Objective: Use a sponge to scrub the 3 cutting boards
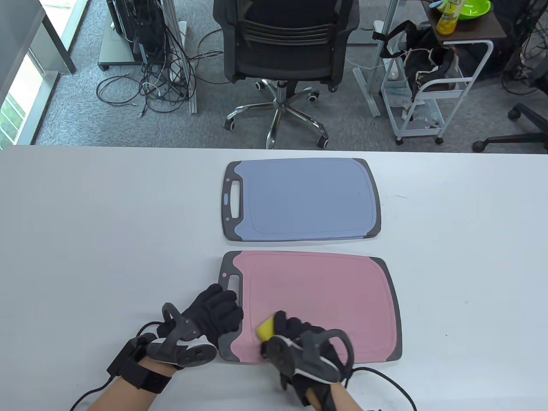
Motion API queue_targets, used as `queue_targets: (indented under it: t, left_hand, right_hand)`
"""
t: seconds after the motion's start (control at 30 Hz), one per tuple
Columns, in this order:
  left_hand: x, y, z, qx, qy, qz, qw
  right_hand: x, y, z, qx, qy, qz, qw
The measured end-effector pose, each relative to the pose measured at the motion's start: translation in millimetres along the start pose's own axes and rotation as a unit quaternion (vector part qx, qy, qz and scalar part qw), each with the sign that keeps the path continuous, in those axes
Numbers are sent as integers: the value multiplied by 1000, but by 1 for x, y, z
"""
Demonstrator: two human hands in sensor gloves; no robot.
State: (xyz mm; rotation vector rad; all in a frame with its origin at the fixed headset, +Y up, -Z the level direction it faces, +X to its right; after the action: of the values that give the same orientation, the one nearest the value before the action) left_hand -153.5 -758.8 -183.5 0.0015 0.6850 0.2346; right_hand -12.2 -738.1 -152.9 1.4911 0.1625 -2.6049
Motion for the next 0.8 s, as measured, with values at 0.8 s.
queue_targets:
  t: [0.8]
  left_hand:
    - [1,-1,0,0,3,-3,1000]
  right_hand:
    - [-42,37,-91,50,145,19,988]
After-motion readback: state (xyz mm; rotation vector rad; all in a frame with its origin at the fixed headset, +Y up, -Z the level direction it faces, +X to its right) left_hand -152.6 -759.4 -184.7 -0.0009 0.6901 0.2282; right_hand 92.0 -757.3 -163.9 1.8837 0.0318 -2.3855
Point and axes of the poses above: the tracker on the back of each hand, its own z axis roughly to the thumb side, its own x axis roughly from the wrist to the fingertips, y = z × x, the point moved 3 cm from there along x, roughly from the wrist to the fingertips, and after that the axes turned 8 degrees about -x, right-handed, at the moved point
